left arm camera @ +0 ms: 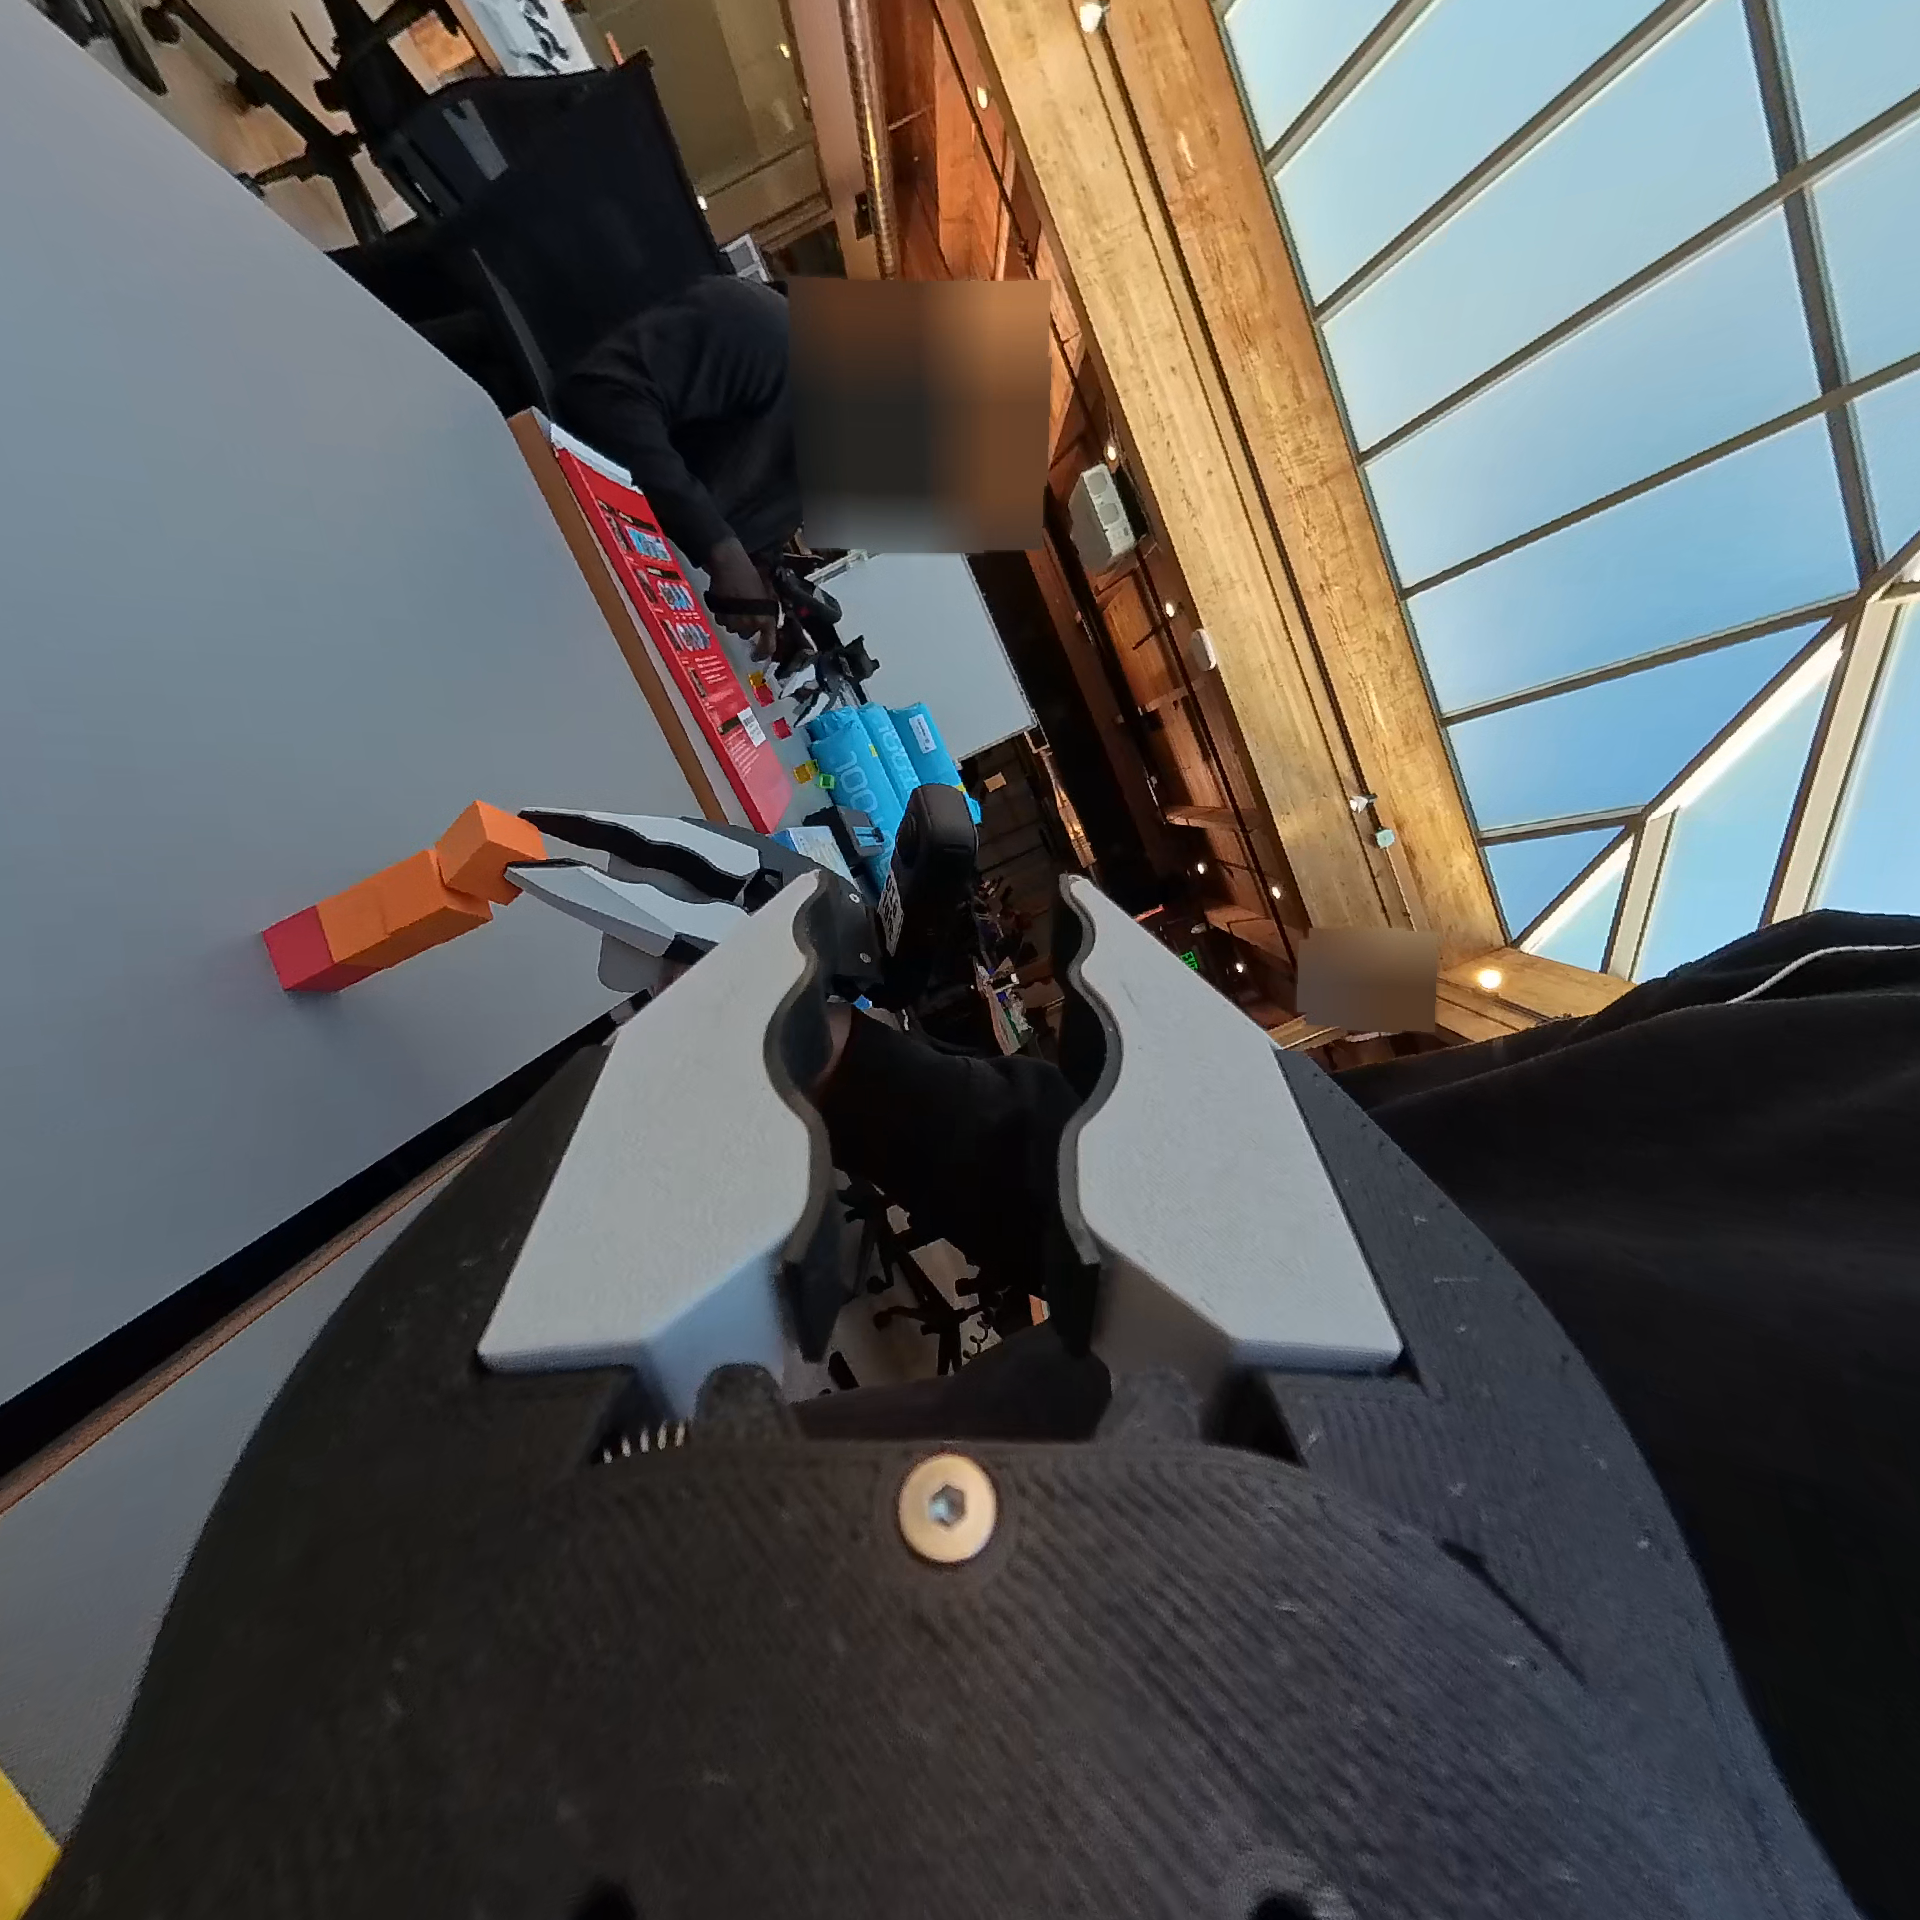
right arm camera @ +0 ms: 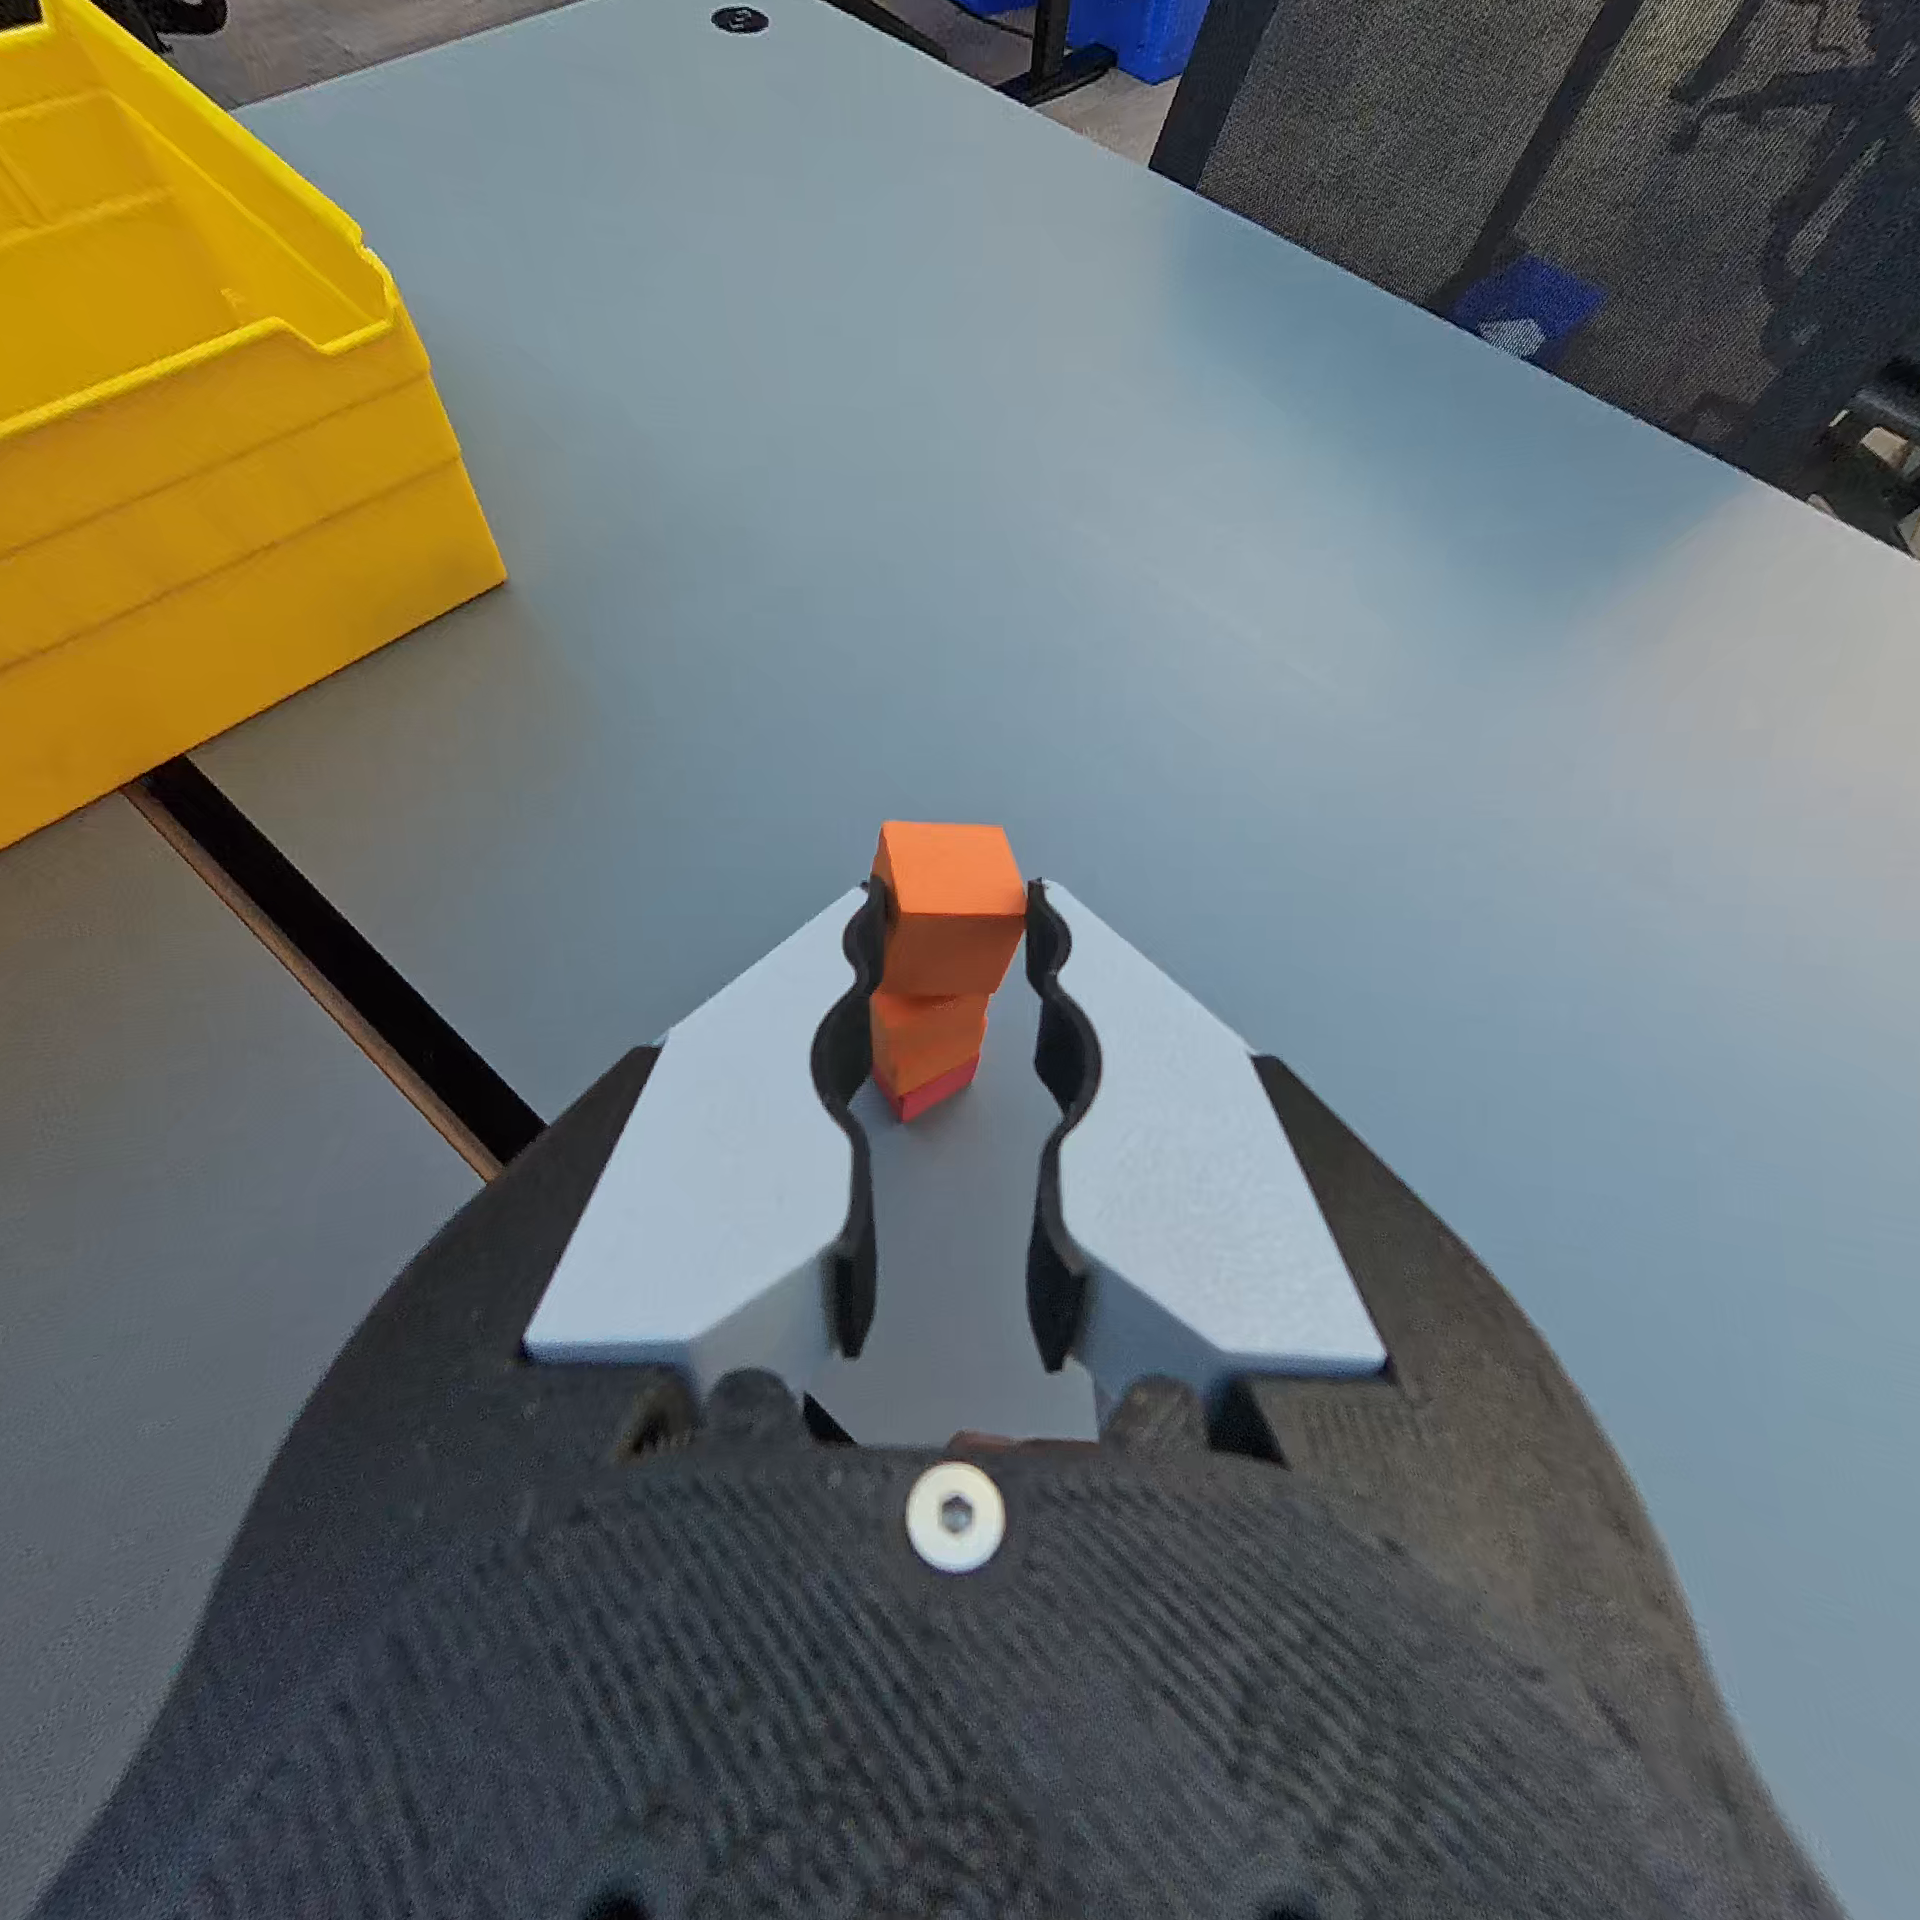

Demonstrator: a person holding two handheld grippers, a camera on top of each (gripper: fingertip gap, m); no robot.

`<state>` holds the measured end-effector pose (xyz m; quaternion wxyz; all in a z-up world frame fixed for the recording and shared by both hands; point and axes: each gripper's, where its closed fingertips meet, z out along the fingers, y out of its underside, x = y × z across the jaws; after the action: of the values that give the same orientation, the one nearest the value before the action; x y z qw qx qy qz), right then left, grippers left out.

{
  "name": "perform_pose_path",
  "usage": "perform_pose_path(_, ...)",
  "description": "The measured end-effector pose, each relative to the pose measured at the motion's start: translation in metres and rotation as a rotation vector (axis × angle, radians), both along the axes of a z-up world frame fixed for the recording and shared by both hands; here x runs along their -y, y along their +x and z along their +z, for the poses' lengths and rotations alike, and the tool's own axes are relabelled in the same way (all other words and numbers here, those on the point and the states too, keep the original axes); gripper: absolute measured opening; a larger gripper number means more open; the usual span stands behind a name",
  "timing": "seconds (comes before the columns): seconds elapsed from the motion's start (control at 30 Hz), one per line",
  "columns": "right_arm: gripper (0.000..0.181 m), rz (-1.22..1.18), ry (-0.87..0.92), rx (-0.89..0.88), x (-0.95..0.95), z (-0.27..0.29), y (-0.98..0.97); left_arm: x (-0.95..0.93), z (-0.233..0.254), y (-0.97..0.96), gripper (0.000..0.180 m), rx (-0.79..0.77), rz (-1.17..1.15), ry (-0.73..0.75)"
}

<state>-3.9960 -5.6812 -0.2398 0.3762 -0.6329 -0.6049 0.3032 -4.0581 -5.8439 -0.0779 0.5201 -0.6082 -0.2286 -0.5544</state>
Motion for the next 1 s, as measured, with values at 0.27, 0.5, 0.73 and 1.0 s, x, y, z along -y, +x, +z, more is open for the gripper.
perform_pose_path(0.27, 0.031, 0.017, 0.027, 0.047, 0.002, -0.007, 0.008, 0.001, 0.0, 0.0, 0.036, -0.009, 0.0, -0.002)
perform_pose_path(0.5, 0.039, -0.006, -0.004, 0.076, -0.002, -0.006, 0.01, 0.0, -0.001, 0.006, 0.035, -0.008, -0.013, -0.003)
perform_pose_path(0.73, 0.049, -0.017, -0.155, 0.14, -0.001, -0.008, 0.01, 0.001, -0.002, 0.007, 0.035, -0.007, -0.013, -0.002)
perform_pose_path(1.0, 0.056, -0.11, -0.265, 0.222, -0.008, 0.0, 0.016, 0.006, -0.004, 0.005, 0.035, -0.007, 0.003, -0.008)
